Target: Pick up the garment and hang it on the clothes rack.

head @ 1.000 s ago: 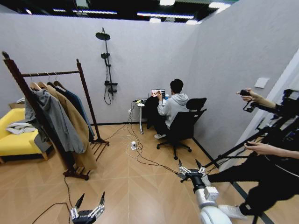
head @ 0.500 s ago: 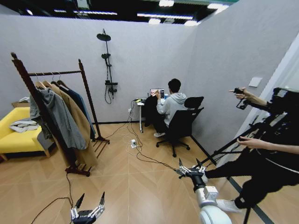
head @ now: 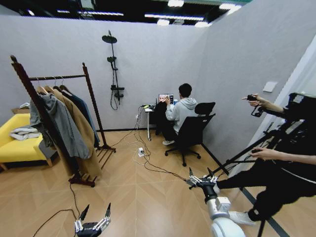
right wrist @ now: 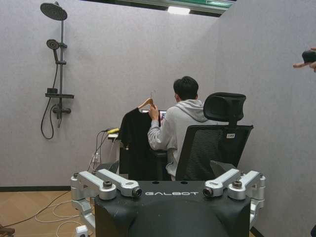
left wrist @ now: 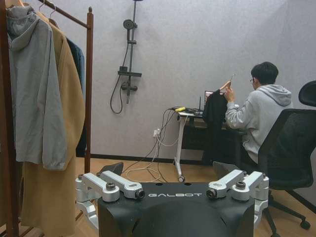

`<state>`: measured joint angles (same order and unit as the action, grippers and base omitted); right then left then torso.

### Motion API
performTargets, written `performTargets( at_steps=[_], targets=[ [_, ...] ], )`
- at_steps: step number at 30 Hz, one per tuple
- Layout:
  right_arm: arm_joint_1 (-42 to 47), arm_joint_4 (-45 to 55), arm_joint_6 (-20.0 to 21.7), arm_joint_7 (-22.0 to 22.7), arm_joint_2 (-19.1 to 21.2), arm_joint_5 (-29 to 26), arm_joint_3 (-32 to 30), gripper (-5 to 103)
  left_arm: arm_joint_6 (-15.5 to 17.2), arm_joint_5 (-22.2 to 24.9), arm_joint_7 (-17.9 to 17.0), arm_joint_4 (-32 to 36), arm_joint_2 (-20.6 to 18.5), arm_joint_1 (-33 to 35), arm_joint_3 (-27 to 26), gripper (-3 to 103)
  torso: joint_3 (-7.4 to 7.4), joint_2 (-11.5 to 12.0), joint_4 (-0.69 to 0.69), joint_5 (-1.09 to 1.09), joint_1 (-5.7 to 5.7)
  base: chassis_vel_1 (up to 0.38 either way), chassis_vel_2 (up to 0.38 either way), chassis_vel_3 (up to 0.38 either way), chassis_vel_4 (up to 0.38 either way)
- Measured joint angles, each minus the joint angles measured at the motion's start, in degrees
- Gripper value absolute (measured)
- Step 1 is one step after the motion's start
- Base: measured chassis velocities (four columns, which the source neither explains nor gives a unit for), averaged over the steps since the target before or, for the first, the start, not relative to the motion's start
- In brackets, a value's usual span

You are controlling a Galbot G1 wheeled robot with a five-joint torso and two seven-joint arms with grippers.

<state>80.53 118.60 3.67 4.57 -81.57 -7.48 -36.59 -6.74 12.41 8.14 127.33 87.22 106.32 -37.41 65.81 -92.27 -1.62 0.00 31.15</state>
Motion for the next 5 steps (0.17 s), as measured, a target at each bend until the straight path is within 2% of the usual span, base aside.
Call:
performTargets(
  at_steps=[5],
  targets=[
    [0.0,0.0,0.0,0.0,0.0,0.0,0.0,100,0.0,0.0,0.0,0.0,0.0,0.0,0.0,100,0.00,0.0,0.00,0.00,0.00,0.000,0.000,0.000,0.000]
  ],
)
